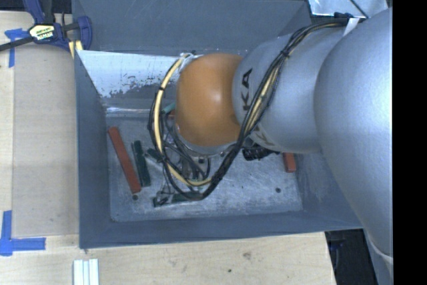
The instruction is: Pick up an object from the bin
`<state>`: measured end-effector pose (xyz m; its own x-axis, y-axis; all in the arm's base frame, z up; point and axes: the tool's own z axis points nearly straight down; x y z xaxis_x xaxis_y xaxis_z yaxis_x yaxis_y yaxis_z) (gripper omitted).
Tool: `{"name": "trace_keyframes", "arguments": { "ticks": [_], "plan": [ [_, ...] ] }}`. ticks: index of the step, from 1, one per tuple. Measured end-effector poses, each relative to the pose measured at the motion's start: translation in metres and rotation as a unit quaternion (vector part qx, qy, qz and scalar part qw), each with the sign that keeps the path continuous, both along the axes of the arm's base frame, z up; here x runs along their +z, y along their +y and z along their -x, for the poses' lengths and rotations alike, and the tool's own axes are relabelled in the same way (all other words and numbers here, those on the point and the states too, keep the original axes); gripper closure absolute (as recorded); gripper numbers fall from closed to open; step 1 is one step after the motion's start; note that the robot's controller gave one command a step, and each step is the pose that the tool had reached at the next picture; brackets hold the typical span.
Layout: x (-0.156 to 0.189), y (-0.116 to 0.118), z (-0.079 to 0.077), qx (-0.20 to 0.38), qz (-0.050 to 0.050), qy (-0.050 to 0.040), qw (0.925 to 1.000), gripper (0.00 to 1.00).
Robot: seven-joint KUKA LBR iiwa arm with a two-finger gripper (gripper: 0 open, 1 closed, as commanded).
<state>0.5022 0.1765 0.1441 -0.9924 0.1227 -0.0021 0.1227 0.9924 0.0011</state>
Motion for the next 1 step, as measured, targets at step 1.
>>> {"name": "trace_keyframes", "arguments": {
  "ticks": [1],
  "plan": [
    [-0.0758,-0.0232,0.0141,-0.052,0.000,0.0006,0.9987,0.00]
  ]
}}
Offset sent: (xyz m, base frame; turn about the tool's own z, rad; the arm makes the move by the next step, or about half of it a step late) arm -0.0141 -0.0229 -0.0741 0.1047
